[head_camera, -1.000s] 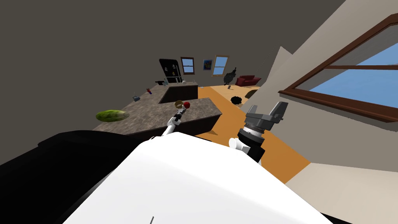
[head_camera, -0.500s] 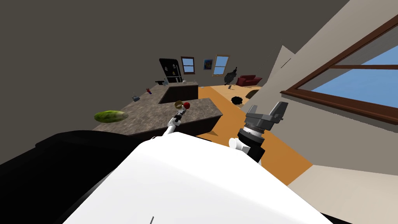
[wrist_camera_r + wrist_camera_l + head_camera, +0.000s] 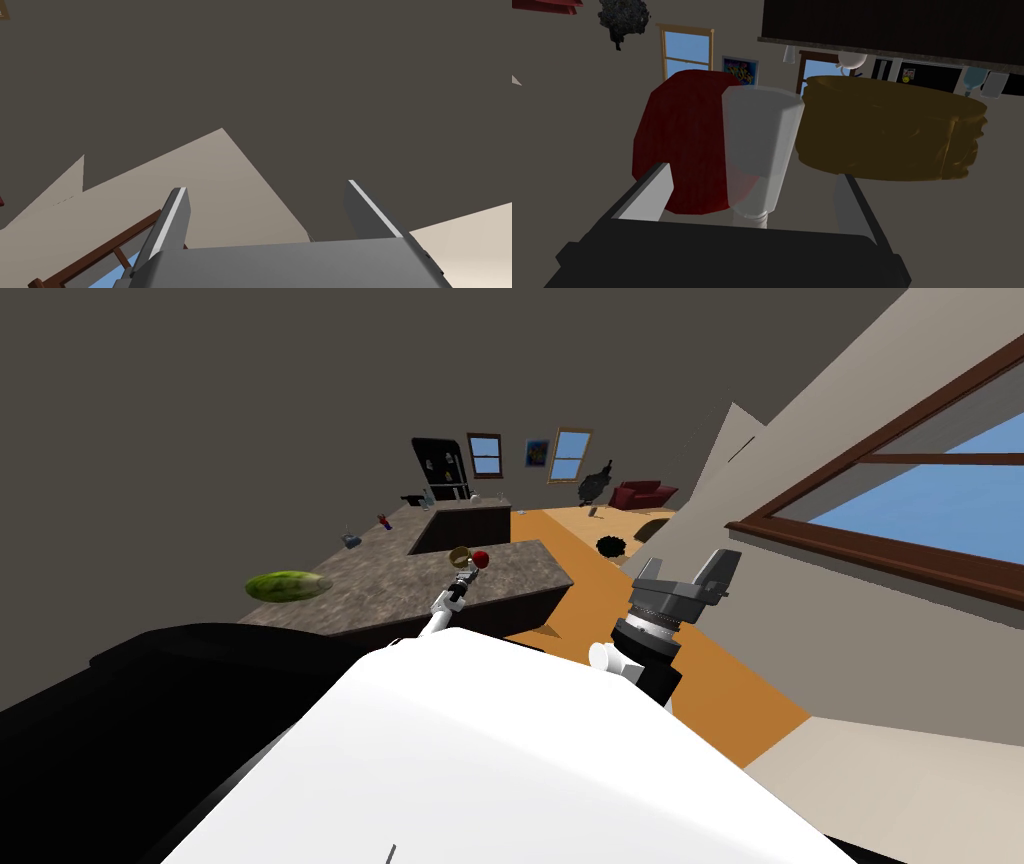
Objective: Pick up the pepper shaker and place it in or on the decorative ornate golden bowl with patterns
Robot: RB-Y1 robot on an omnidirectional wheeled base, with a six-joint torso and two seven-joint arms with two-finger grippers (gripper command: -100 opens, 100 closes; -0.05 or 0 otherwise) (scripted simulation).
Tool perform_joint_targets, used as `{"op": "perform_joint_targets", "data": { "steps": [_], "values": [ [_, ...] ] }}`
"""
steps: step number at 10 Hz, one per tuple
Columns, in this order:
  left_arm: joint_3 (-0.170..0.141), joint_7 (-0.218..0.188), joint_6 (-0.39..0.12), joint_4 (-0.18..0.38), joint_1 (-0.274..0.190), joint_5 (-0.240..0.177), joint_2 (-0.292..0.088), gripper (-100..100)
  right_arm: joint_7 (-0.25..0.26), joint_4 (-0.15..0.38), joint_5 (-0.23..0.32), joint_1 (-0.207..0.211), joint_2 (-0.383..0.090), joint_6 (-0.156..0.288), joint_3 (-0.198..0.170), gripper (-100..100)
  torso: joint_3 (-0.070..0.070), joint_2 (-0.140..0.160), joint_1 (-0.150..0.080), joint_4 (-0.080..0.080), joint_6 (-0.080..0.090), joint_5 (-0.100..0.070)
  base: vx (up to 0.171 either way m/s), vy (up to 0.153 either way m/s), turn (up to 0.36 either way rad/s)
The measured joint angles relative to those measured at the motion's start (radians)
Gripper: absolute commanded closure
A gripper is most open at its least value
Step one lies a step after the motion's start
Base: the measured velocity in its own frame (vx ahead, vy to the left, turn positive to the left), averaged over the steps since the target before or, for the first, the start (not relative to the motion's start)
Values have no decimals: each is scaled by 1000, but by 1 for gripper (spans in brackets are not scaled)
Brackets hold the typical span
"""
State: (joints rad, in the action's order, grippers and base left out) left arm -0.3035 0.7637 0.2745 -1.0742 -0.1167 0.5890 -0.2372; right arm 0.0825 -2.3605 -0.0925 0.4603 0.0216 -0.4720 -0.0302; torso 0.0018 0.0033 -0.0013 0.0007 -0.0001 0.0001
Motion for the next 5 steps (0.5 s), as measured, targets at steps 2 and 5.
{"op": "perform_joint_targets", "data": {
  "steps": [2,5],
  "values": [
    [0,0,0,0,0,0,0,-100,0,0,0,0,0,0,0,0,0,0,0,0,0,0,2,-2,7],
    [0,0,0,0,0,0,0,-100,0,0,0,0,0,0,0,0,0,0,0,0,0,0,1,-1,4]
  ]
}}
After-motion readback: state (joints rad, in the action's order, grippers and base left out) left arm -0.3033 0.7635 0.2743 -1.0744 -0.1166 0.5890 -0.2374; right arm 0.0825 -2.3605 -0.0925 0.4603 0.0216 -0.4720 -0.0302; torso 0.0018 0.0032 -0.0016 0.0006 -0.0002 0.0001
